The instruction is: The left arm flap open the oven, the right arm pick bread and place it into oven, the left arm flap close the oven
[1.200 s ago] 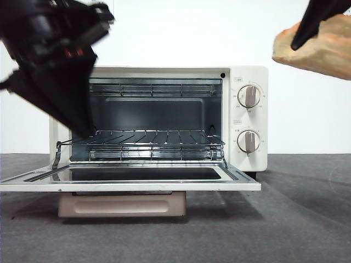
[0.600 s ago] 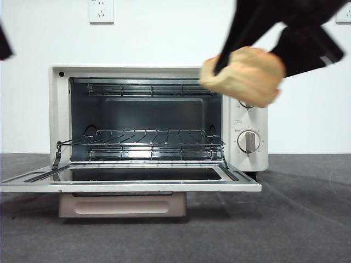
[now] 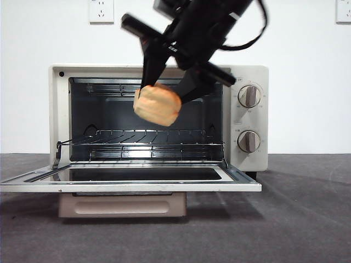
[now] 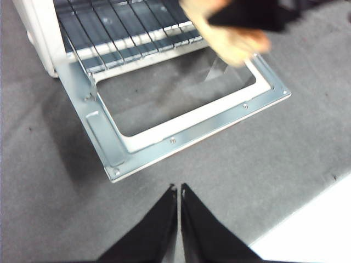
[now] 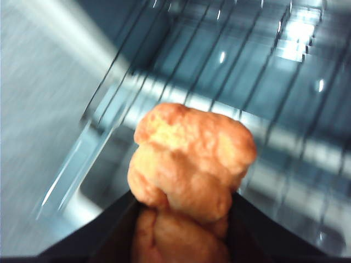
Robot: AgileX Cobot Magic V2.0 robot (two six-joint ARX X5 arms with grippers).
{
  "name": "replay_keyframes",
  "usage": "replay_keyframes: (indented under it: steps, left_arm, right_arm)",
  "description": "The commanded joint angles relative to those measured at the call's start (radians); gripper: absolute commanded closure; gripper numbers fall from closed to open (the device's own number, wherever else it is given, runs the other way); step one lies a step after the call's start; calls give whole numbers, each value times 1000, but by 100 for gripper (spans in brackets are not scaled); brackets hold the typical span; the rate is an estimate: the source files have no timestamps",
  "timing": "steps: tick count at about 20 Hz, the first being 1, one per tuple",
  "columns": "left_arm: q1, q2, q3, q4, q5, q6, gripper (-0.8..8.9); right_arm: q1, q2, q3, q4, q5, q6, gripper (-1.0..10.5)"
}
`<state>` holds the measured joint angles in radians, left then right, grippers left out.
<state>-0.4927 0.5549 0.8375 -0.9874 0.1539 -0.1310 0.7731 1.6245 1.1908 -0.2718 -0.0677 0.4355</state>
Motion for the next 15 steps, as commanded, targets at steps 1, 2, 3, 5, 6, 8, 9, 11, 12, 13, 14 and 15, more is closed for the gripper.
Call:
replay_keyframes:
  steps: [1,2,3,5,6,8,9,11,12,13,14,15]
  left_arm:
    - [-3,2,5,8,-5,9,798]
    - [-3,2,5,8,-5,11,798]
    - [-3,2,5,8,-5,11,798]
    - [-3,2,5,8,-5,11,798]
    - [-3,2,5,8,-5,14,798]
    - [-3,0,5,7,-5,14,798]
    - [-3,0,5,7,-5,14,798]
    - [-3,-1,5,7,-5,14,798]
    - [-3,-1,5,7,-5,14,798]
    - [-3,-1,5,8,-5,14,798]
    - [-3,-1,5,7,-5,14,798]
    - [-3,-1,5,7,-5,14,798]
  right_arm:
    - [11,66,54,37,56,28,753]
    - [11,86,64,56,76,37,753]
    - [11,104,72,79,99,52,753]
    - [10,131,72,139,147,66,752]
    - [10,143,72,159,165,72,752]
    - [9,166,72,184,213,76,730]
    - [9,176,72,190,245,77,693]
    - [8,187,72,195,257,77,667]
    - [8,191,72,196,261,77,667]
    - [7,195,72,196,262,77,666]
    - [7,199,72,195,261,77,653]
    - [7,199,72,192,261,77,617]
